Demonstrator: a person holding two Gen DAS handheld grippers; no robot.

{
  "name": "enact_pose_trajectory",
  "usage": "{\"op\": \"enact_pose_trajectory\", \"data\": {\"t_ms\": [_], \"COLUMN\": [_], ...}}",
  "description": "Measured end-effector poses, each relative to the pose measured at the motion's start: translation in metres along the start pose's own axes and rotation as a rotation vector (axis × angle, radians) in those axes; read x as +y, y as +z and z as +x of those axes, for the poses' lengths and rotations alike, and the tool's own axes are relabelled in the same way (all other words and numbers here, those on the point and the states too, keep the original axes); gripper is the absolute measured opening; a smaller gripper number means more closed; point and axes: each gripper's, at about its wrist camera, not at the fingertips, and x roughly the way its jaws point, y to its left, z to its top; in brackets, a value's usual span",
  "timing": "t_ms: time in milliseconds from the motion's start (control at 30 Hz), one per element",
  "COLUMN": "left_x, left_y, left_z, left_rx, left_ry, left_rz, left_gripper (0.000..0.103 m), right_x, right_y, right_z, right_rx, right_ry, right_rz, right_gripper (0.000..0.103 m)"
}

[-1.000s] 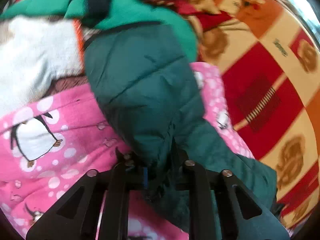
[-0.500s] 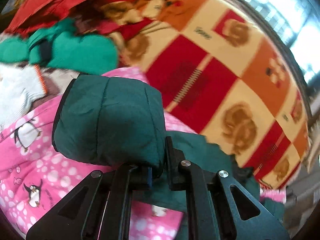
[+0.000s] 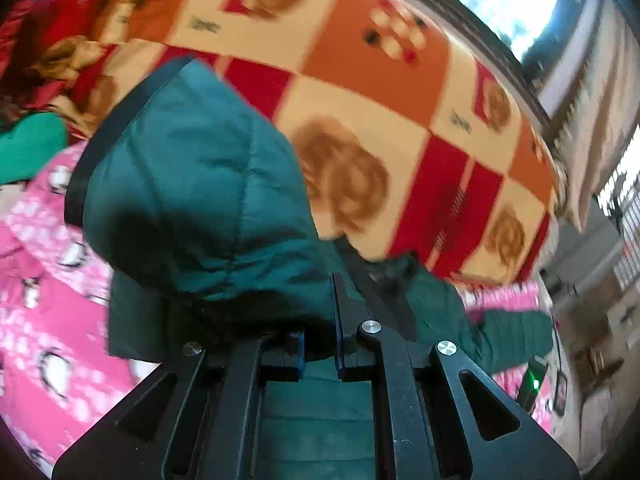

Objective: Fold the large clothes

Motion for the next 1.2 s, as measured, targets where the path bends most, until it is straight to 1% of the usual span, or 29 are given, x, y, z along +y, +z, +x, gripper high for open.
{"op": "enact_pose_trajectory", "data": {"t_ms": [67,233,367,467,533,567,633,733,767,800,833,867,900,967,1000,1067,1133,1200], "left_x": [-0.018,-0.052,-0.074,-0.081,-0.084,-0.084,-0.086,-0.085,-0.086,-0.086,-0.085,-0.085,-0.088,-0.091,-0.095,-0.093,-0.085,-0.071], "left_y": [-0.01,-0.041,-0.07,-0.091,-0.102,-0.106,-0.107,-0.107,-0.107,-0.105,-0.104,-0.102,-0.101,-0.099,-0.098,-0.094,-0.089,-0.083], "left_z": [0.019,0.062,0.102,0.127,0.139,0.142,0.143,0.14,0.14,0.137,0.134,0.128,0.124,0.109,0.099,0.079,0.063,0.048], "left_rx": [0.045,0.145,0.224,0.286,0.312,0.312,0.297,0.311,0.321,0.332,0.341,0.35,0.35,0.332,0.316,0.277,0.243,0.211], "left_ry": [-0.025,-0.058,-0.047,-0.035,-0.03,-0.024,-0.011,-0.015,-0.03,-0.055,-0.078,-0.103,-0.118,-0.129,-0.114,-0.077,-0.032,0.019], "left_rz": [0.017,0.053,0.094,0.11,0.111,0.117,0.128,0.115,0.106,0.098,0.091,0.084,0.083,0.104,0.13,0.176,0.212,0.227], "left_gripper": [0.009,0.009,0.009,0.009,0.009,0.009,0.009,0.011,0.014,0.023,0.029,0.044,0.055,0.064,0.067,0.069,0.069,0.069], "right_x": [-0.004,-0.02,-0.038,-0.051,-0.054,-0.055,-0.056,-0.058,-0.06,-0.061,-0.063,-0.065,-0.067,-0.072,-0.073,-0.079,-0.083,-0.083], "right_y": [0.0,0.004,0.006,0.006,0.006,0.006,0.006,0.006,0.006,0.007,0.006,0.006,0.006,0.006,0.006,0.006,0.007,0.008], "right_z": [0.0,-0.001,-0.006,-0.011,-0.01,-0.01,-0.009,-0.008,-0.008,-0.009,-0.01,-0.011,-0.013,-0.016,-0.017,-0.023,-0.028,-0.035], "right_rx": [0.005,0.015,0.016,0.017,0.024,0.028,0.03,0.036,0.035,0.032,0.029,0.025,0.022,0.015,0.013,-0.007,-0.028,-0.059], "right_ry": [-0.01,-0.012,0.008,0.037,0.047,0.044,0.04,0.04,0.041,0.041,0.038,0.039,0.04,0.036,0.034,0.023,0.015,0.023], "right_rz": [0.013,0.063,0.14,0.21,0.226,0.229,0.234,0.243,0.246,0.25,0.258,0.263,0.269,0.281,0.286,0.304,0.318,0.324], "right_gripper": [0.103,0.103,0.103,0.103,0.103,0.103,0.103,0.103,0.103,0.103,0.103,0.103,0.103,0.103,0.103,0.103,0.103,0.103]}}
